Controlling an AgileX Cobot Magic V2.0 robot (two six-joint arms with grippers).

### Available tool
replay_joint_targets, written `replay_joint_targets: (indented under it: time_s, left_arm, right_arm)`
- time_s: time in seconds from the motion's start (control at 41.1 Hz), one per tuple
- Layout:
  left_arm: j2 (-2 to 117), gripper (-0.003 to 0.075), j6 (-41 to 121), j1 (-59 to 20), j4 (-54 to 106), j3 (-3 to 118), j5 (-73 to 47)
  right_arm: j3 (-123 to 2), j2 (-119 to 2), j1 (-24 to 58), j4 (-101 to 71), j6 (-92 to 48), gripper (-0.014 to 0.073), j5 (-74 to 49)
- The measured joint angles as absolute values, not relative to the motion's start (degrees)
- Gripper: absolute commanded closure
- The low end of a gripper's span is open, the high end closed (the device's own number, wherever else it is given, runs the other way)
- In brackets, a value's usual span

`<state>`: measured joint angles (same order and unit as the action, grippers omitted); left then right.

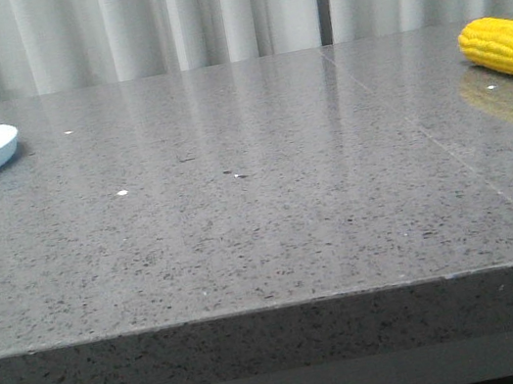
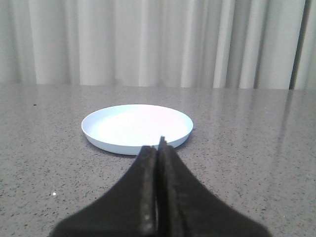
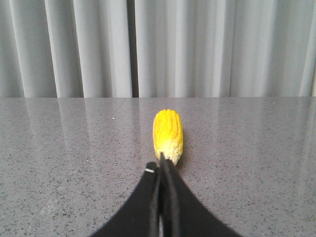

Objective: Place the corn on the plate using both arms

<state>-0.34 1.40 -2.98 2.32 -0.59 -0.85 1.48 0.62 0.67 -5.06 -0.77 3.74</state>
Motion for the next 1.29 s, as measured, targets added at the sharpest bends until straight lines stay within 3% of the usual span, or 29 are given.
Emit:
replay_joint_targets:
  time_s: [0.852, 1.046, 1.29]
  left_arm:
    - [-0.34, 0.0741, 1.40, -2.98, 2.32, -0.45, 0.65]
    - [-0.34, 0.0741, 1.40, -2.98, 2.32, 6.19, -2.97]
    - [4.37, 0.0741, 1.40, -2.98, 2.32, 26.11, -11.83]
  right_arm:
    - [0.86, 0.62, 0.67, -5.09, -0.77, 0.0661, 5.63]
    - [-9.60, 0.62, 0.67, -5.09, -0.77, 0.0661, -0.82]
    - [-28.48, -4.77, 0.67, -5.09, -0.77, 0.0661, -15.10]
